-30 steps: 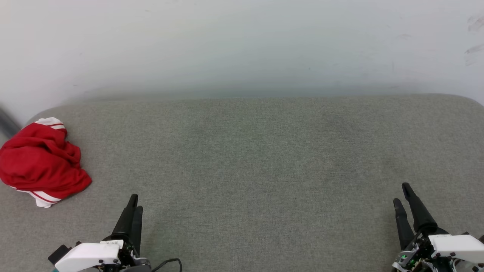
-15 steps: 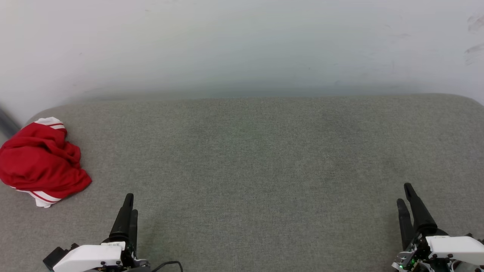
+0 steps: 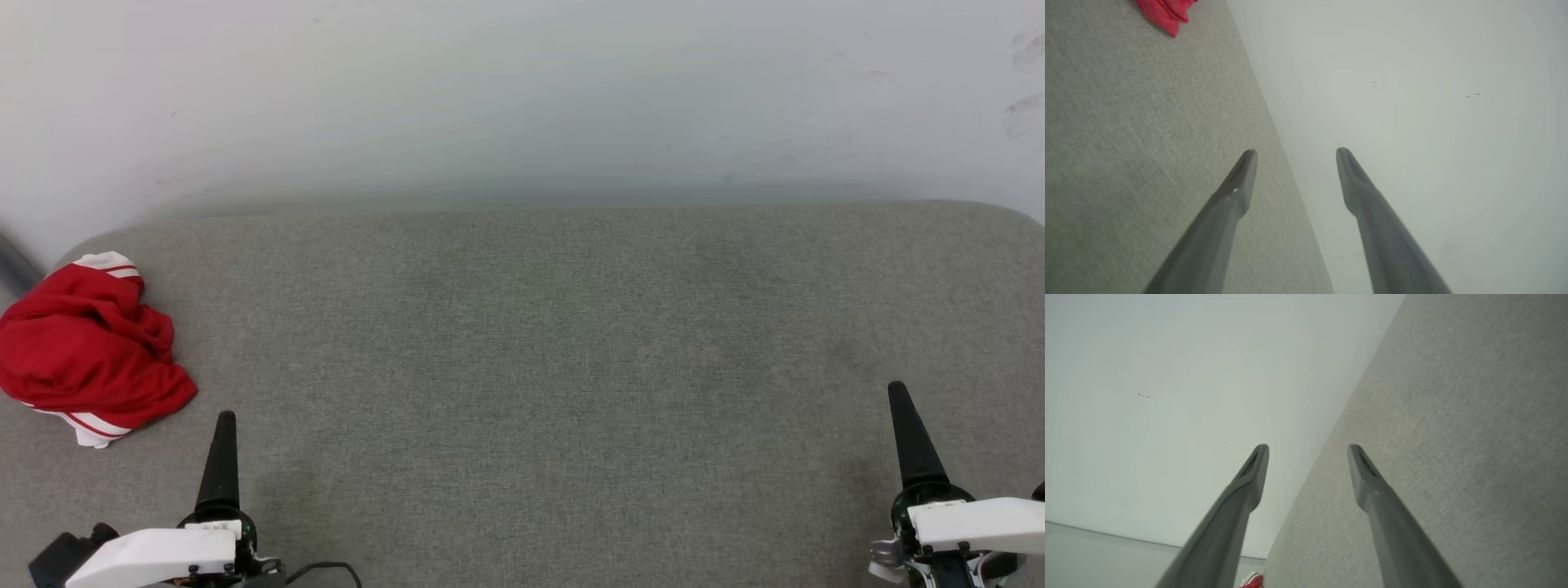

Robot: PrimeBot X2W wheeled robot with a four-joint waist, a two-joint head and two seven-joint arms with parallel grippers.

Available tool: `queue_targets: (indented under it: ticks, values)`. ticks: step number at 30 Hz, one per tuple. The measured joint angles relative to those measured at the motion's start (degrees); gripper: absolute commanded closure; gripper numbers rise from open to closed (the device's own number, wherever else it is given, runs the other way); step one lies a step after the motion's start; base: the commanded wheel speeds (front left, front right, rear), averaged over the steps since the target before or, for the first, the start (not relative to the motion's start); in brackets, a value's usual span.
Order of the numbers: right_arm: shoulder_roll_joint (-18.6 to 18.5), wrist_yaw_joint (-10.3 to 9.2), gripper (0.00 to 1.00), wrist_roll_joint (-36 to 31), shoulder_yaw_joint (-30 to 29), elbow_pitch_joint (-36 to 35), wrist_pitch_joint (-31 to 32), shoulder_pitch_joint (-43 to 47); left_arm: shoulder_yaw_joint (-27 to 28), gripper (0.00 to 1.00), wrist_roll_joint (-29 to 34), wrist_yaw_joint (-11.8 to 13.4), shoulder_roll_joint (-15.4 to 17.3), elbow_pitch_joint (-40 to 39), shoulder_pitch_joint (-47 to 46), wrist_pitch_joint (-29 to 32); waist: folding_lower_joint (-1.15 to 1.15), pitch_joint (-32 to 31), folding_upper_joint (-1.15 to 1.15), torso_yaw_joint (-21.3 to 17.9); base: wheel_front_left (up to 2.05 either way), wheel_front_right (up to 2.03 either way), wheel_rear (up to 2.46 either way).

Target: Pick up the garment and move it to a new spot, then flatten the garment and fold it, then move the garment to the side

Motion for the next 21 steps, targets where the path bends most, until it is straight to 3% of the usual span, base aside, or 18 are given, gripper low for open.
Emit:
queue_targets:
  ticks: [8, 21]
  values:
    - [0.00, 0.00, 0.00, -13.82, -0.77, -4.63, -1.55, 0.19, 0.75, 0.00, 10.91, 0.60, -0.02, -5.95, 0.01, -1.64, 0.00, 0.40, 0.00, -0.07, 0.00, 0.00, 0.00]
    - [0.02, 0.00, 0.00, -33.51, 2.96, -12.50, -3.92, 0.55, -8.00, 0.00, 30.86, 6.42, -0.01, -14.47, 1.02, -4.09, 0.00, 1.00, 0.00, -0.09, 0.00, 0.00, 0.00]
